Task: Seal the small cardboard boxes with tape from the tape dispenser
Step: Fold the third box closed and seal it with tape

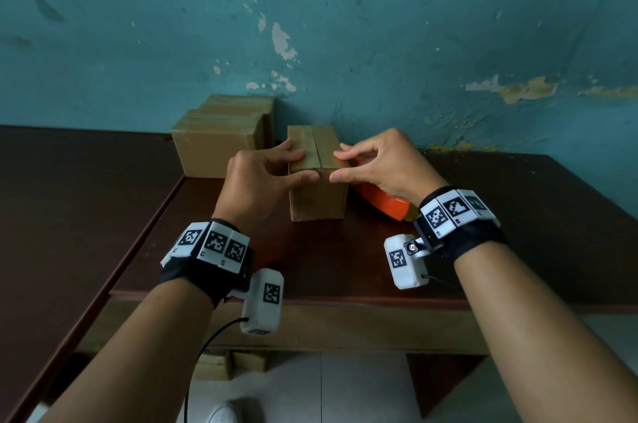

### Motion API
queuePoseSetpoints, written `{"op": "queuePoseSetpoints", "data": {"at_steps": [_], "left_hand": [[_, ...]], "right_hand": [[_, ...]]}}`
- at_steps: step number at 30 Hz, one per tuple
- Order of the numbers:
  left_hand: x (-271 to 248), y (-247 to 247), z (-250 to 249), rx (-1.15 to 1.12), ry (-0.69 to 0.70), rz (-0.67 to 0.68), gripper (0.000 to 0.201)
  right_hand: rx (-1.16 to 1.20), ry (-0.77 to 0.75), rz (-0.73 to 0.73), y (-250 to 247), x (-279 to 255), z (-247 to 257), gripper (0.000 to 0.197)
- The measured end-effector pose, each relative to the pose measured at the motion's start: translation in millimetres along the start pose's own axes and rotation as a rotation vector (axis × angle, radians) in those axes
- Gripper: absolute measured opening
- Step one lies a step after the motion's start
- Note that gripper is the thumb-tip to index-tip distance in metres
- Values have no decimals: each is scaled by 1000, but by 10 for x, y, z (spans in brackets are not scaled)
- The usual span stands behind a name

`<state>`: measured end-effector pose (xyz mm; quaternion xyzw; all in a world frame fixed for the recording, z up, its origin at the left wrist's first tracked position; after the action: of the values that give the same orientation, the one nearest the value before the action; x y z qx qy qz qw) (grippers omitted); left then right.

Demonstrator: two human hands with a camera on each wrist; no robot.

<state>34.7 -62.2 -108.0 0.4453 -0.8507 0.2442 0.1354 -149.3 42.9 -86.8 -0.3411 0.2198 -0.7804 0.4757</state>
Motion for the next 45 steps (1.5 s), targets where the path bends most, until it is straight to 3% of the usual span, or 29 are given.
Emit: {"op": "queuePoseSetpoints", "data": {"at_steps": [4,11,20,27,45], "left_hand": [[15,5,35,59,2,43,59],[27,20,108,-2,-42,95,62],[19,65,-12,74,-16,-78,50],[10,47,-53,158,7,-28,48],[4,35,71,35,28,206,56]], "right_hand": [[-22,-6,29,5,-5,6,50],[4,14,85,27,-20,3,54],[-42,11,34,-28,-41,102,39],[-67,34,7,13,4,62,65],[129,45,108,29,-62,-44,52]]}}
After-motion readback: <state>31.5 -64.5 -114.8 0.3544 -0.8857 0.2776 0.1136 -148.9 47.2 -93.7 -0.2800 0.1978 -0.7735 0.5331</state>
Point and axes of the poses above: each hand's wrist, its own x-axis towards the middle knuckle, its own y-axis out of the palm, z = x × y, the point moved 10 cm from there along x, towards the middle knuckle, and after that the axes turned 6 degrees about -x, right-handed, at the moved point
